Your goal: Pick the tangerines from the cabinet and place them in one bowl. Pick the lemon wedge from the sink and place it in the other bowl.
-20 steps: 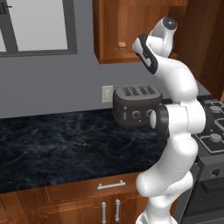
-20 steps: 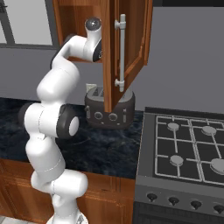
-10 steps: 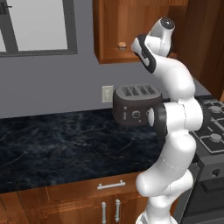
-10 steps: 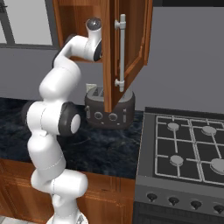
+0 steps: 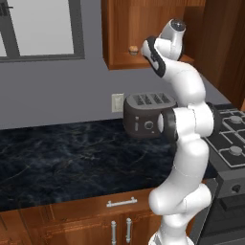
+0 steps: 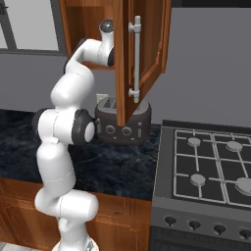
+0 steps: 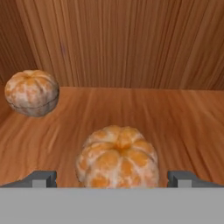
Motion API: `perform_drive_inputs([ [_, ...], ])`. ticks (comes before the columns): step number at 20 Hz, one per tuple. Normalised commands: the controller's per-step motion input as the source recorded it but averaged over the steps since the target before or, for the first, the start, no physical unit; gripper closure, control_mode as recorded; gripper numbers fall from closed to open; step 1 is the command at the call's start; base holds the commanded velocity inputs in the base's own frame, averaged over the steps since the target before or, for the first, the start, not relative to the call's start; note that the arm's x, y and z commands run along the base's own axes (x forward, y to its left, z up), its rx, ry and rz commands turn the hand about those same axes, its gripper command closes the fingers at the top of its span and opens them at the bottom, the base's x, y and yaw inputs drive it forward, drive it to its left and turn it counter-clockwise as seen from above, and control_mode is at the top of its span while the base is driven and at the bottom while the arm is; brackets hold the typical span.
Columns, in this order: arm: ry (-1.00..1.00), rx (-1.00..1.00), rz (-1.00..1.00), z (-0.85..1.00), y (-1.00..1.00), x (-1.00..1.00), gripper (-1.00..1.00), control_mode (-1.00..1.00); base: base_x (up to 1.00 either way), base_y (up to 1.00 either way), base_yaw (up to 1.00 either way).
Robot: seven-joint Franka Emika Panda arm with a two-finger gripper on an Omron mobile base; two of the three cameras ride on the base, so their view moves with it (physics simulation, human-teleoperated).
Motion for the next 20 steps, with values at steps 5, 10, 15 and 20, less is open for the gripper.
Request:
perform_drive_inputs([
  [5, 0.02, 0.0, 0.0, 0.0, -0.01, 0.28, -1.0, -1.0, 0.0, 0.0, 0.0],
  [10, 0.02, 0.0, 0.0, -0.03, -0.02, 0.13, -1.0, -1.0, 0.0, 0.0, 0.0],
  [15, 0.01, 0.0, 0.0, -0.2, 0.0, 0.01, 1.0, -1.0, 0.0, 0.0, 0.0],
  [20, 0.0, 0.0, 0.0, -0.32, -0.01, 0.0, 1.0, -1.0, 0.0, 0.0, 0.0],
])
